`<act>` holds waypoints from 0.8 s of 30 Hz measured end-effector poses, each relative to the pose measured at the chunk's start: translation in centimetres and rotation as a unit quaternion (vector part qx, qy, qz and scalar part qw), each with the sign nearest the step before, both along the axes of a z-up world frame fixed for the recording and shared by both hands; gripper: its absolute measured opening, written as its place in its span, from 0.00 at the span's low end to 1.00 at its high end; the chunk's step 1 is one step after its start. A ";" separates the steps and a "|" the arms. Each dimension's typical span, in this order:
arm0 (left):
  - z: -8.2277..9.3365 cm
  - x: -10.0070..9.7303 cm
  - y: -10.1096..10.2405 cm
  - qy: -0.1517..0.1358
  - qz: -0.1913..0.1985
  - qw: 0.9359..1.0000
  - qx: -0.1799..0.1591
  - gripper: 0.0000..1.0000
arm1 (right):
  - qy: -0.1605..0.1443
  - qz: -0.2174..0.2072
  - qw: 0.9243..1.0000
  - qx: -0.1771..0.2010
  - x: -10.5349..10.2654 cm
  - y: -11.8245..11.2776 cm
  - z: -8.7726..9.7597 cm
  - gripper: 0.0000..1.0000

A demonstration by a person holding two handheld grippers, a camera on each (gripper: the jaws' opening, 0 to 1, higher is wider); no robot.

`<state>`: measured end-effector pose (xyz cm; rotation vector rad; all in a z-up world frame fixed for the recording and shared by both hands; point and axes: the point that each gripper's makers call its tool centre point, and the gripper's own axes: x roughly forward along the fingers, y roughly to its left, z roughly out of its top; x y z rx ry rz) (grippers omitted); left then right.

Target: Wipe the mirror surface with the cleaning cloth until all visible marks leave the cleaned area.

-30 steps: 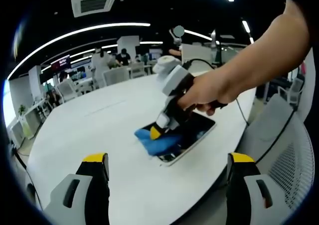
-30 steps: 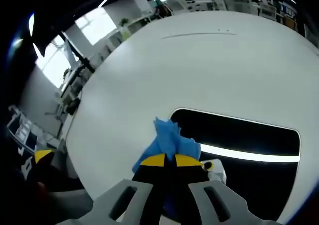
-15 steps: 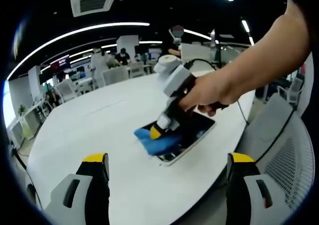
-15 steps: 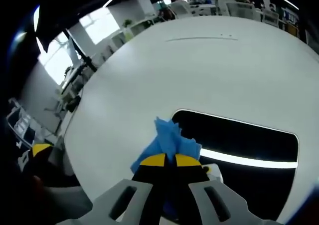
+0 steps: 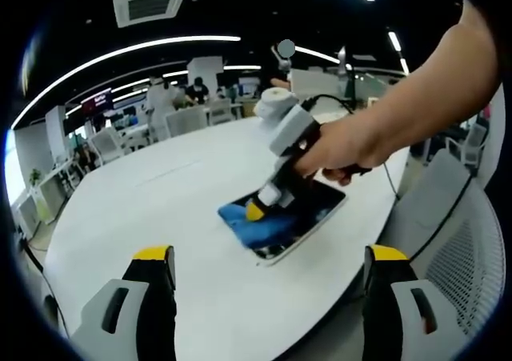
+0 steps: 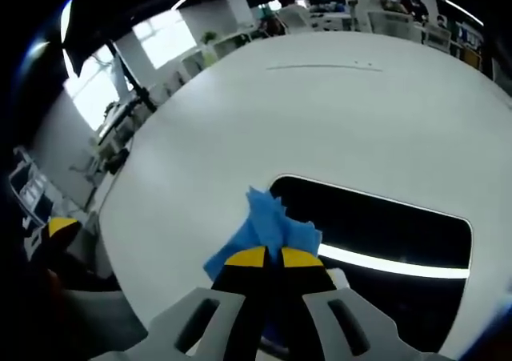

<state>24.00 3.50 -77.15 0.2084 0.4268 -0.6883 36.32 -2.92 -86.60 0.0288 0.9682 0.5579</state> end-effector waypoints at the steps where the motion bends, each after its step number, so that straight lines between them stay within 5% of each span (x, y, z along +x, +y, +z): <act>1: 0.0 0.0 0.0 0.000 0.000 1.000 0.000 0.98 | -0.002 0.000 1.000 -0.001 0.0 -0.3 0.0 0.00; 24: -0.2 -0.3 -0.3 0.009 -0.009 1.000 0.001 0.98 | -0.005 -0.017 1.000 -0.001 -0.1 -5.0 -0.1 0.00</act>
